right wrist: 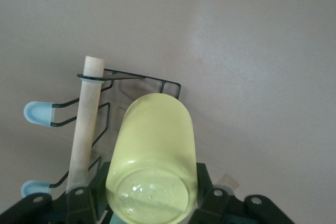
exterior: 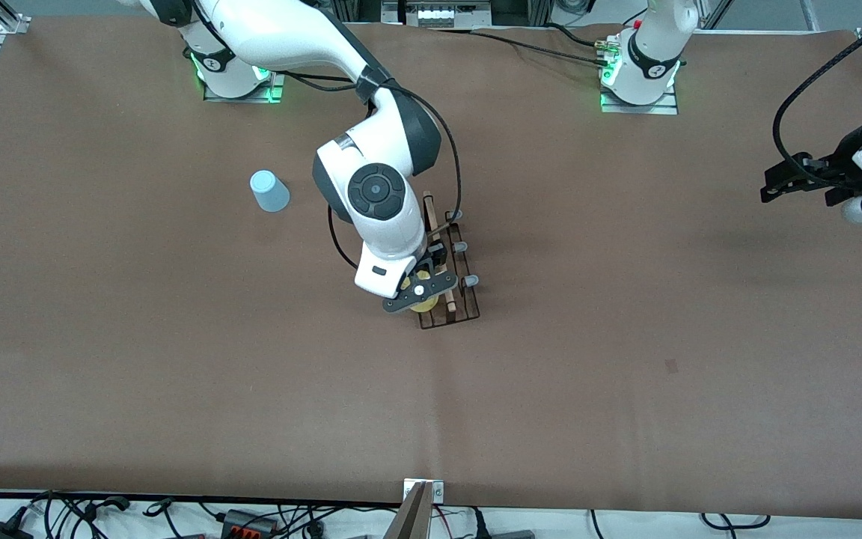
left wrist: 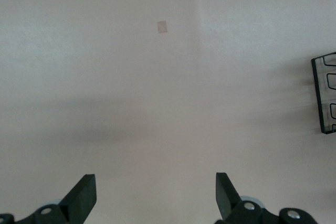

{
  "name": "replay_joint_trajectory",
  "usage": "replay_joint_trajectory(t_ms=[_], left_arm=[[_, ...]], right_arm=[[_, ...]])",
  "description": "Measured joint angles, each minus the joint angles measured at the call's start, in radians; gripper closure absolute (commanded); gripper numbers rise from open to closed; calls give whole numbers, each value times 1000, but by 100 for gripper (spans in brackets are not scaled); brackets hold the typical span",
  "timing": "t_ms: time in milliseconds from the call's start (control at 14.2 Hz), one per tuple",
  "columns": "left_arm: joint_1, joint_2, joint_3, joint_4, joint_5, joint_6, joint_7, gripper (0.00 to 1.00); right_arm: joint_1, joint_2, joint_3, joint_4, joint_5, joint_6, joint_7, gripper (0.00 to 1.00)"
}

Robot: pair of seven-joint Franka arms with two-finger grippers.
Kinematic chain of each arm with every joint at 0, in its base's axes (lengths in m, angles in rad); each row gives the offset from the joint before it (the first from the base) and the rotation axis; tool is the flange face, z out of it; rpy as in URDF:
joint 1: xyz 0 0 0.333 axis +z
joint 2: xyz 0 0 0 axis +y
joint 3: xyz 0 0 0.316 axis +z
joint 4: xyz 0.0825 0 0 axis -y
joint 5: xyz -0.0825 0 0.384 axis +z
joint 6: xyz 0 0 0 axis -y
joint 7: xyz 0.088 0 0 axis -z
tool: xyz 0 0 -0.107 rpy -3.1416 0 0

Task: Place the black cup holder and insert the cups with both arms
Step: 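Open the right gripper and withdraw it from the yellow cup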

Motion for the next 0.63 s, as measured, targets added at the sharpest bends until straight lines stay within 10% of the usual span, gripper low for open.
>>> replay_joint_trajectory(t_ms=[70, 141, 633], left_arm=[[0, 1, 0, 0, 0, 0, 0, 0], [0, 1, 0, 1, 0, 0, 0, 0], [0, 1, -1, 2, 0, 0, 0, 0]], right_arm=[[0, 0, 0, 0, 0, -5, -1, 67], [1, 0, 0, 0, 0, -8, -1, 1], [9, -1, 0, 1, 0, -17, 4, 0]])
